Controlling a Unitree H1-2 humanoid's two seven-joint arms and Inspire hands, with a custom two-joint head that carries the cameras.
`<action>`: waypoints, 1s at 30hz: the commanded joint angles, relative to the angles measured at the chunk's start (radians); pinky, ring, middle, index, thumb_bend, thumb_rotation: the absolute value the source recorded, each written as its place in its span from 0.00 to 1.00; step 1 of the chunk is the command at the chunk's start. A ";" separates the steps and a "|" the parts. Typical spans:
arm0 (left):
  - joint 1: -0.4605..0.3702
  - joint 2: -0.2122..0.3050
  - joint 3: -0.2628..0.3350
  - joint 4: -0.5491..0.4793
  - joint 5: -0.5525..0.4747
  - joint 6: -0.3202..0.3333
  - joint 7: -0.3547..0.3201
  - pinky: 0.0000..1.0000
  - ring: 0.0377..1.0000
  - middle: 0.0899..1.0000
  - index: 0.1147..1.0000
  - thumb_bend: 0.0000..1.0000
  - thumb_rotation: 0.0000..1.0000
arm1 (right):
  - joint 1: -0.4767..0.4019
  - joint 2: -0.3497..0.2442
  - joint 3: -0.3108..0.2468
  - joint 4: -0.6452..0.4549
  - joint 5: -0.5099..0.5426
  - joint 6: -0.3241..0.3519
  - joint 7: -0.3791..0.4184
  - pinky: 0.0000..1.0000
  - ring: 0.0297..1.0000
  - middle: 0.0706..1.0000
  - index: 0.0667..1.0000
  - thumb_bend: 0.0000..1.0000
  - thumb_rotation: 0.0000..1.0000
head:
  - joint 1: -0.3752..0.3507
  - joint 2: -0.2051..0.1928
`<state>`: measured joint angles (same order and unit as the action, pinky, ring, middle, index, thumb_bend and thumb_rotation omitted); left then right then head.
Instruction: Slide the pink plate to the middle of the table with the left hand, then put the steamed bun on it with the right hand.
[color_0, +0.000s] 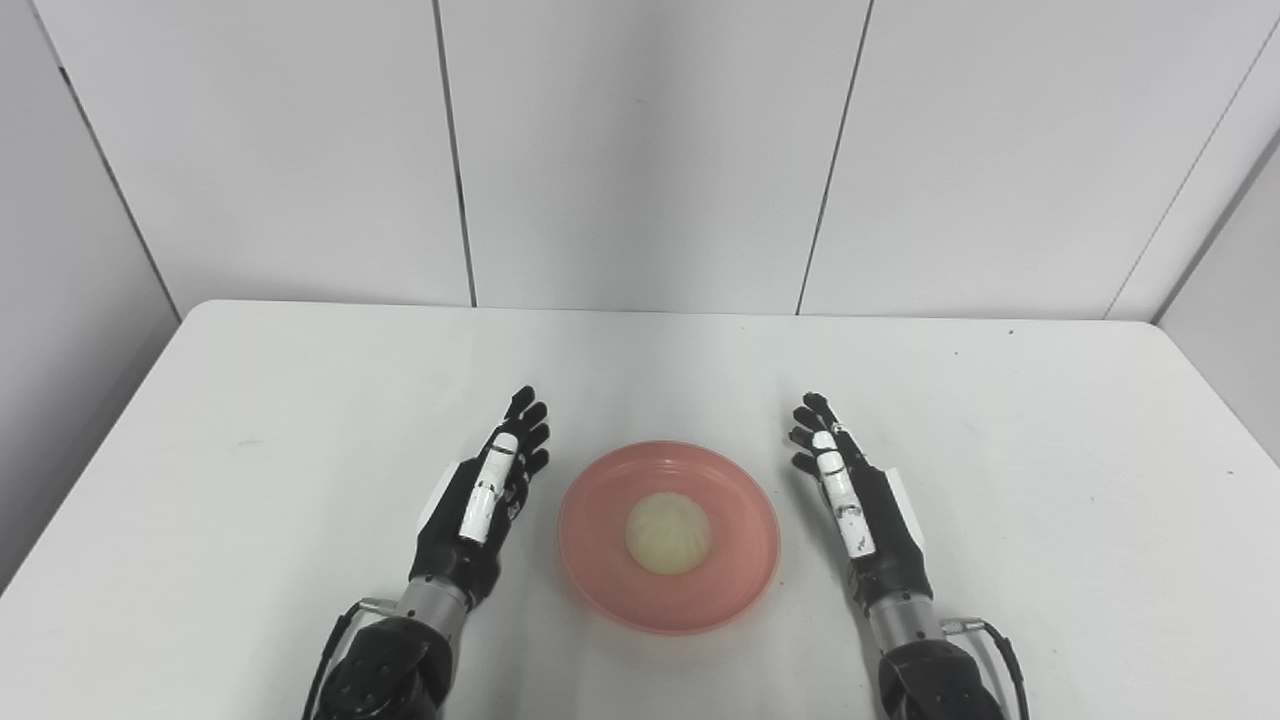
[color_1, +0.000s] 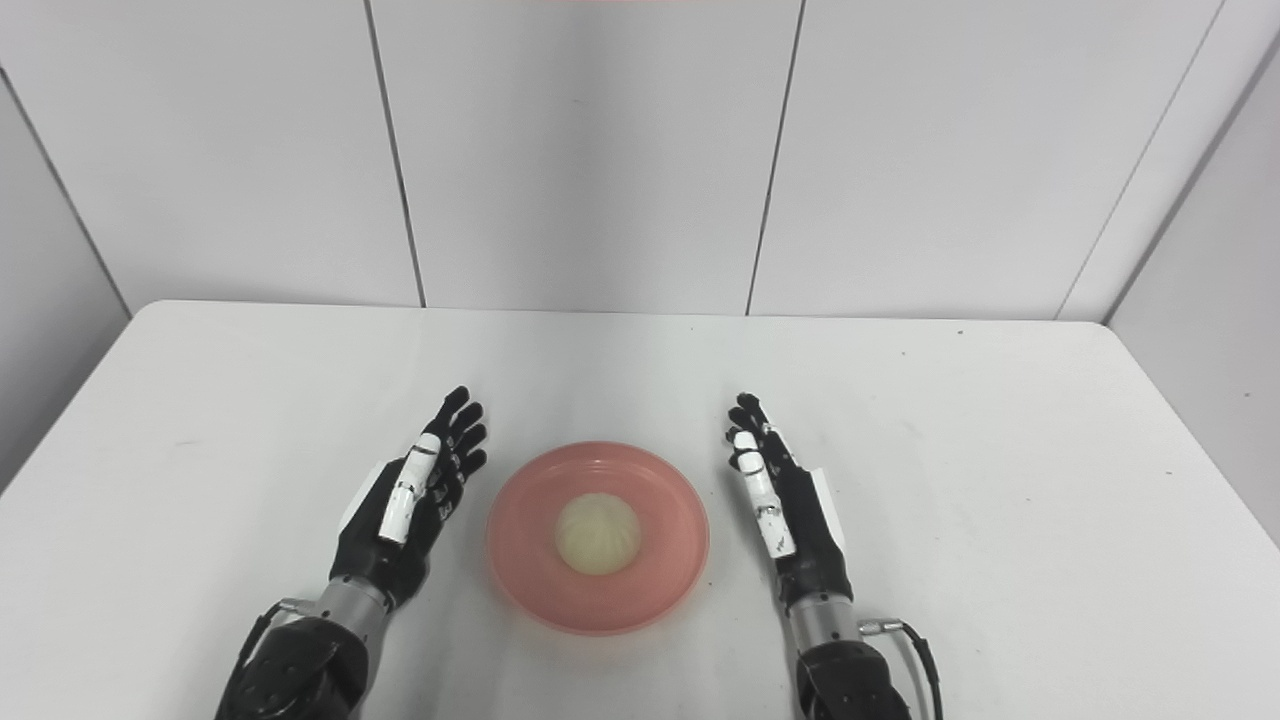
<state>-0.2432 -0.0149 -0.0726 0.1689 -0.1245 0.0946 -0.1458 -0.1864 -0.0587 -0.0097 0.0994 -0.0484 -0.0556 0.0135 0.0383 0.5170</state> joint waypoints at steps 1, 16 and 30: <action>0.051 -0.001 -0.004 0.037 0.010 0.051 0.005 1.00 1.00 1.00 1.00 0.36 1.00 | 0.043 0.011 0.002 0.017 0.007 -0.030 -0.005 0.88 0.88 0.90 0.91 0.31 1.00 | 0.000 -0.002; 0.060 -0.002 -0.012 0.039 0.014 0.040 0.005 1.00 1.00 1.00 1.00 0.37 1.00 | 0.057 0.008 0.006 -0.004 0.004 -0.020 -0.005 0.87 0.88 0.90 0.92 0.31 1.00 | 0.009 -0.009; 0.049 0.000 -0.007 0.059 0.009 0.035 0.003 1.00 1.00 1.00 1.00 0.37 1.00 | 0.047 0.011 0.007 0.019 0.005 -0.034 -0.007 0.88 0.89 0.90 0.92 0.31 1.00 | 0.005 -0.020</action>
<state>-0.2338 -0.0151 -0.0787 0.1722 -0.1249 0.0723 -0.1472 -0.1714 -0.0585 -0.0041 0.0888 -0.0485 -0.0556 0.0135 0.0430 0.4955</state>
